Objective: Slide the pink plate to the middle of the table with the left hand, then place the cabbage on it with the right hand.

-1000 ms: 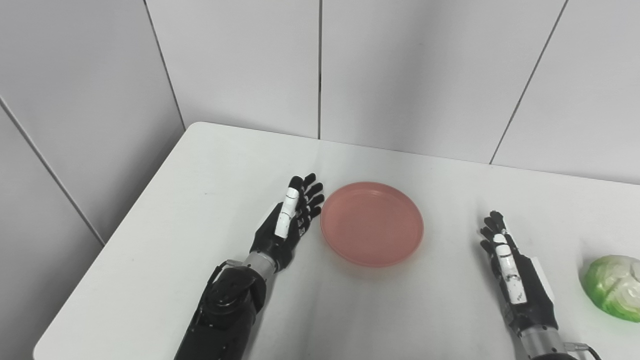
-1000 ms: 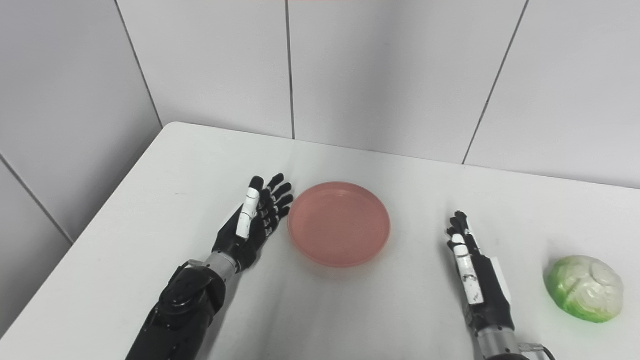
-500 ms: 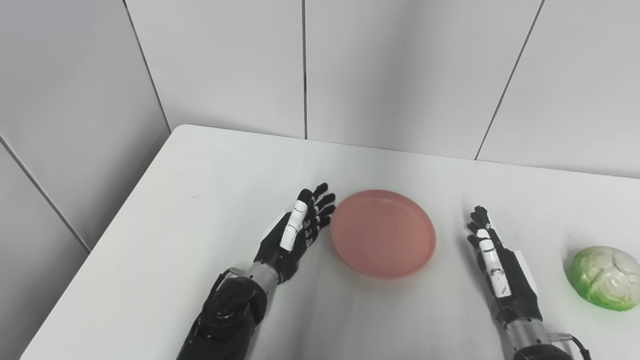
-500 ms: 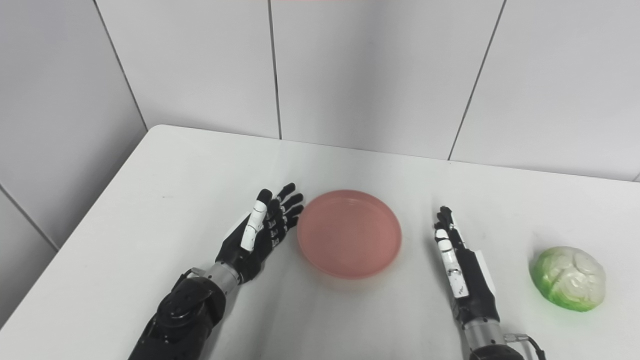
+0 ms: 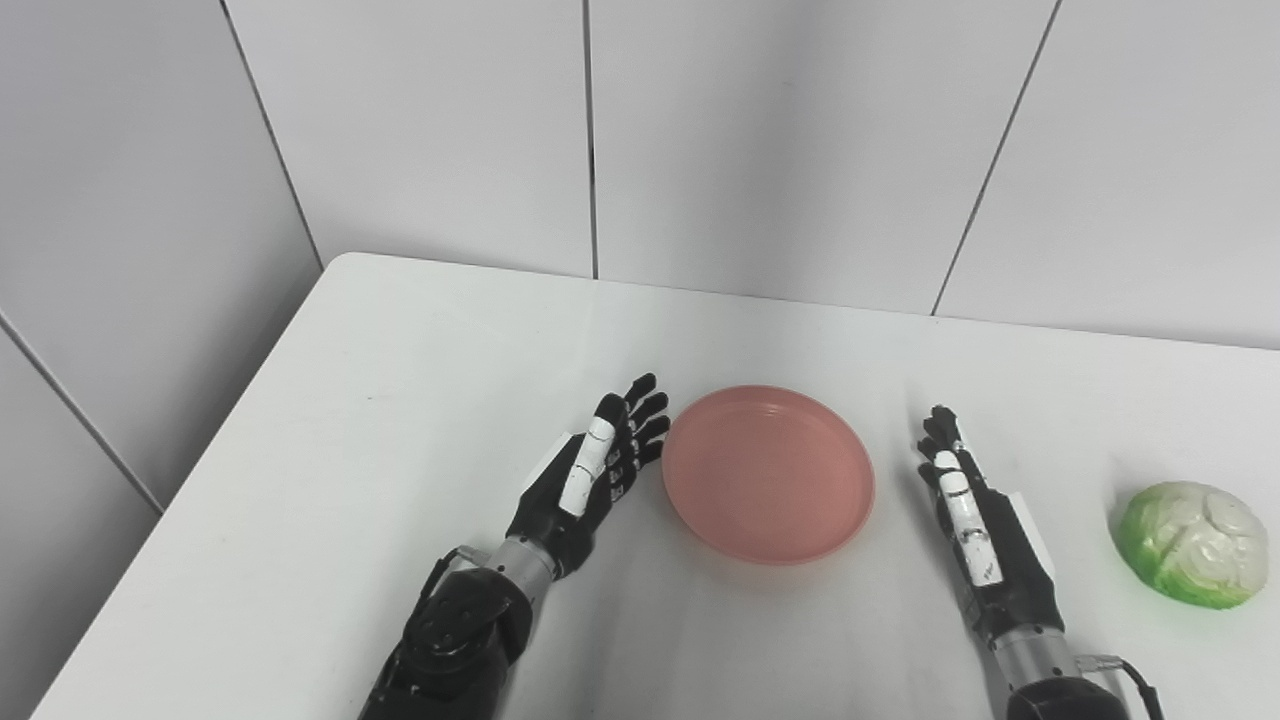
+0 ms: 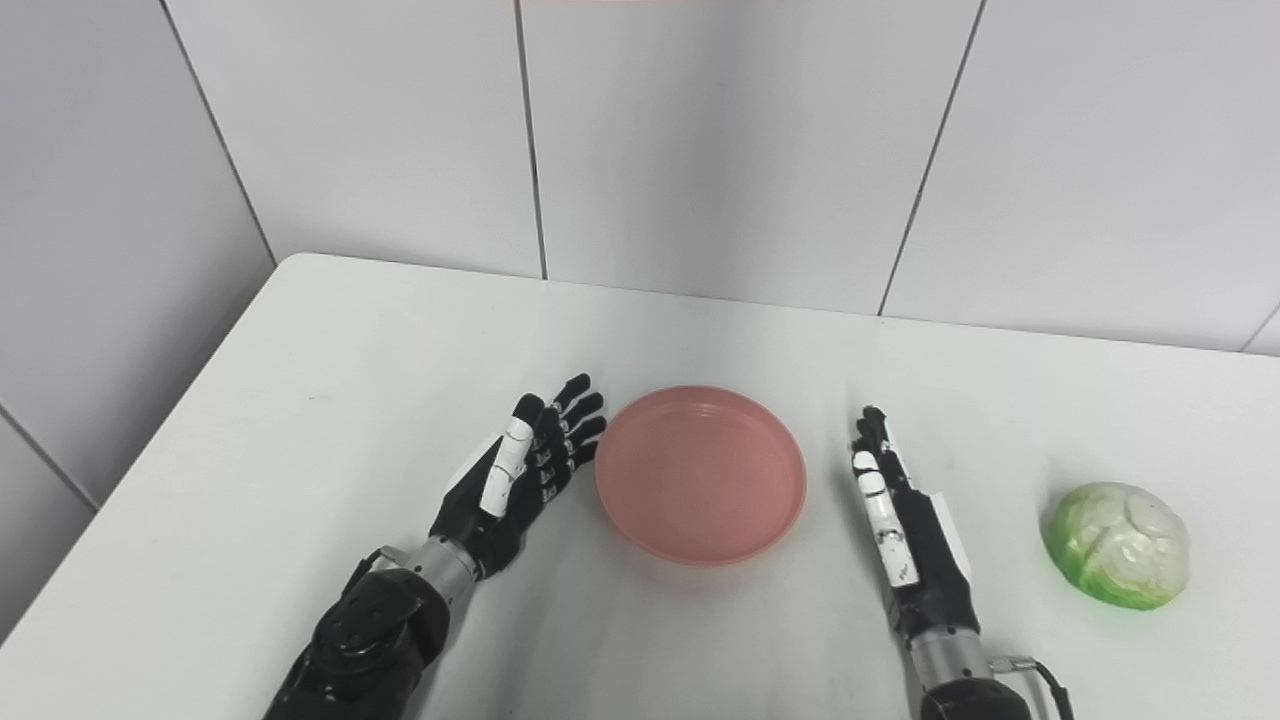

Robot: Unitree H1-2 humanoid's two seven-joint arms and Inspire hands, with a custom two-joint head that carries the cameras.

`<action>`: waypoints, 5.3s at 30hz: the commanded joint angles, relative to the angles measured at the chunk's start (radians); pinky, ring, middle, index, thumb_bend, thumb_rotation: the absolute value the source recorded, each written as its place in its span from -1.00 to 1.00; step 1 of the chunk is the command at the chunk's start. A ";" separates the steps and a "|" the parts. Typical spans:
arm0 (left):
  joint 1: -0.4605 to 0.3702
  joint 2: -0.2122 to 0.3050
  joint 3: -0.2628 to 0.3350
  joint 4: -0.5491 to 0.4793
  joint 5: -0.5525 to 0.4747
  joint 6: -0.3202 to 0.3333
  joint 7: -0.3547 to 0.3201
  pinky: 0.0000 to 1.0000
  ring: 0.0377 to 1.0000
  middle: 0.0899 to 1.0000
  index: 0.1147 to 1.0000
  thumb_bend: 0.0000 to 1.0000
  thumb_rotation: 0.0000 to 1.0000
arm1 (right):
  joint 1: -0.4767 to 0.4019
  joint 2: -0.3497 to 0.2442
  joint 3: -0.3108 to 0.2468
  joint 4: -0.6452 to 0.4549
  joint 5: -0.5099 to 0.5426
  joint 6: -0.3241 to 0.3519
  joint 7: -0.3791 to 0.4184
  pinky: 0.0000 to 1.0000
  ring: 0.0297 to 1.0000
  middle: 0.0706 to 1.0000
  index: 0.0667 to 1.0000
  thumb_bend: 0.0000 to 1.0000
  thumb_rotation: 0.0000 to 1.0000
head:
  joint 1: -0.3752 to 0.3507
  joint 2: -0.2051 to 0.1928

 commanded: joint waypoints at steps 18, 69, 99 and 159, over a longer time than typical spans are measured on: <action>0.047 0.022 0.037 0.032 0.019 -0.045 -0.019 0.95 0.92 0.94 0.95 0.67 1.00 | -0.054 -0.028 0.007 -0.236 -0.255 -0.091 -0.105 0.80 0.83 0.86 0.89 0.23 0.99 | -0.264 -0.050; 0.026 0.153 0.150 0.254 -0.102 -0.171 -0.199 0.79 0.82 0.85 0.82 0.74 0.87 | -0.106 -0.516 -0.172 -0.308 -0.627 0.323 0.099 0.59 0.81 0.95 0.99 1.00 0.31 | -0.557 -0.051; 0.007 0.174 0.156 0.311 -0.124 -0.170 -0.224 0.82 0.83 0.85 0.84 0.71 0.81 | -0.078 -0.555 -0.130 -0.165 -0.498 0.334 0.133 0.73 0.91 0.98 1.00 1.00 0.21 | -0.589 -0.030; -0.003 0.197 0.123 0.325 -0.091 -0.181 -0.226 0.82 0.83 0.87 0.86 0.73 0.83 | -0.081 -0.574 -0.045 -0.055 -0.466 0.307 0.122 0.42 0.47 0.49 0.49 0.92 -0.72 | -0.587 0.003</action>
